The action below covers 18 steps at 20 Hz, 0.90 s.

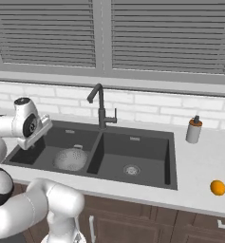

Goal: Put the colander in the sink, put the kiwi, orange in the colander, and turn on the sink faucet and pour water over the colander.

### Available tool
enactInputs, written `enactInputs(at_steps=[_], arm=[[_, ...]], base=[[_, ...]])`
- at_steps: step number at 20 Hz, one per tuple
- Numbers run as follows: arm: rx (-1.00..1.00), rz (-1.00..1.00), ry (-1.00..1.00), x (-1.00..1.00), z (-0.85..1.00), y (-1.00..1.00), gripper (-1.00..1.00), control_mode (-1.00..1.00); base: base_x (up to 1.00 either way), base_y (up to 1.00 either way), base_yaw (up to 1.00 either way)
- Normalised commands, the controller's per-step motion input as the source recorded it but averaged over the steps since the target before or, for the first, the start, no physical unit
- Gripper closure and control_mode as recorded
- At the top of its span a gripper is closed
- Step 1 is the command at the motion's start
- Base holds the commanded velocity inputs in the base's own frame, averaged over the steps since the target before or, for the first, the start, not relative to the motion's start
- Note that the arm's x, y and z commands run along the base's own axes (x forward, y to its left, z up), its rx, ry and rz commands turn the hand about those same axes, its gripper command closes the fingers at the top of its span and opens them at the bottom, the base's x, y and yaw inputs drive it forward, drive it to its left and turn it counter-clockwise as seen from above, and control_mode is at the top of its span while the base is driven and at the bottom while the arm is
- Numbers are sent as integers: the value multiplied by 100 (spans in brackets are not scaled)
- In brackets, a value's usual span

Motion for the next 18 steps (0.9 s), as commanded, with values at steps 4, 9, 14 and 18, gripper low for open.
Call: enactInputs(at_steps=[4, 9, 14, 18], arm=[[-1, 35, 10, -66, 38, 53, -100, -100], [-4, 42, 0, -77, 1, 78, -100, -100], [-11, 49, 6, -69, -11, 78, -100, -100], [-9, 47, 17, -17, -4, 77, -100, -100]], base=[[0, 0, 0], [0, 0, 0], [0, 0, 0], [0, 0, 0]])
